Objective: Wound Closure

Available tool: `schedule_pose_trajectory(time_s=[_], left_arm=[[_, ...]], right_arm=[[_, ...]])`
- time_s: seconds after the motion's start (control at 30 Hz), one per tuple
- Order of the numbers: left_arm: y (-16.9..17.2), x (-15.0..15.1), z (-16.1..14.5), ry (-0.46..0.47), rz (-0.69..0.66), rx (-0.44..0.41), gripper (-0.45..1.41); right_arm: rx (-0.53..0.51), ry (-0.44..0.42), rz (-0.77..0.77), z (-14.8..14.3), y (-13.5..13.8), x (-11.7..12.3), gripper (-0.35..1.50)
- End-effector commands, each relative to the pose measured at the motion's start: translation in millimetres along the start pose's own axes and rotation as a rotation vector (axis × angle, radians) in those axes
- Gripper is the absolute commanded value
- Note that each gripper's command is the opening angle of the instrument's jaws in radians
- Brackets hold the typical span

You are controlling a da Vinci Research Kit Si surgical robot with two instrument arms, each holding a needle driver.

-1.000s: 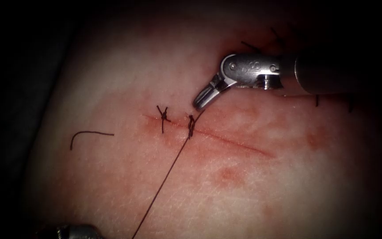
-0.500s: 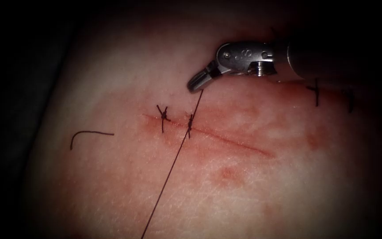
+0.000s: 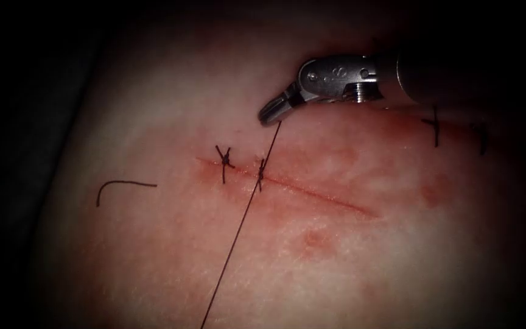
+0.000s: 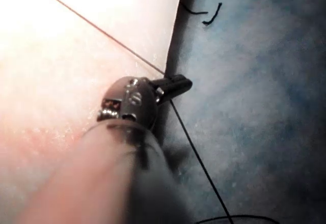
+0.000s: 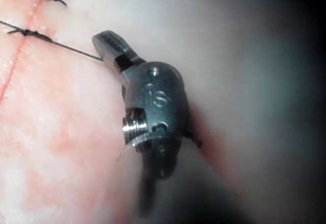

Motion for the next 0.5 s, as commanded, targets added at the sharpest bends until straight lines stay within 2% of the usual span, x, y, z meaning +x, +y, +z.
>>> schedule_pose_trajectory(time_s=[0.03,0.17,0.27,0.5], left_arm=[[0.0,-0.7,1.3,-0.011,0.002,-0.017,-0.45],[1.2,-1.5,3.0,-0.017,0.004,-0.123,-0.45],[1.4,-1.2,3.2,-0.015,0.007,-0.161,-0.45],[-0.2,2.0,1.0,-0.010,-0.004,-0.081,-0.45]], right_arm=[[-0.006,-0.001,-0.003,0.6,0.8,-0.3,-0.35],[-0.016,-0.002,0.003,0.6,0.9,-0.4,-0.35],[-0.014,0.002,0.000,0.9,0.6,-0.4,-0.35],[-0.056,0.073,-0.012,1.7,-1.2,0.8,-0.35]])
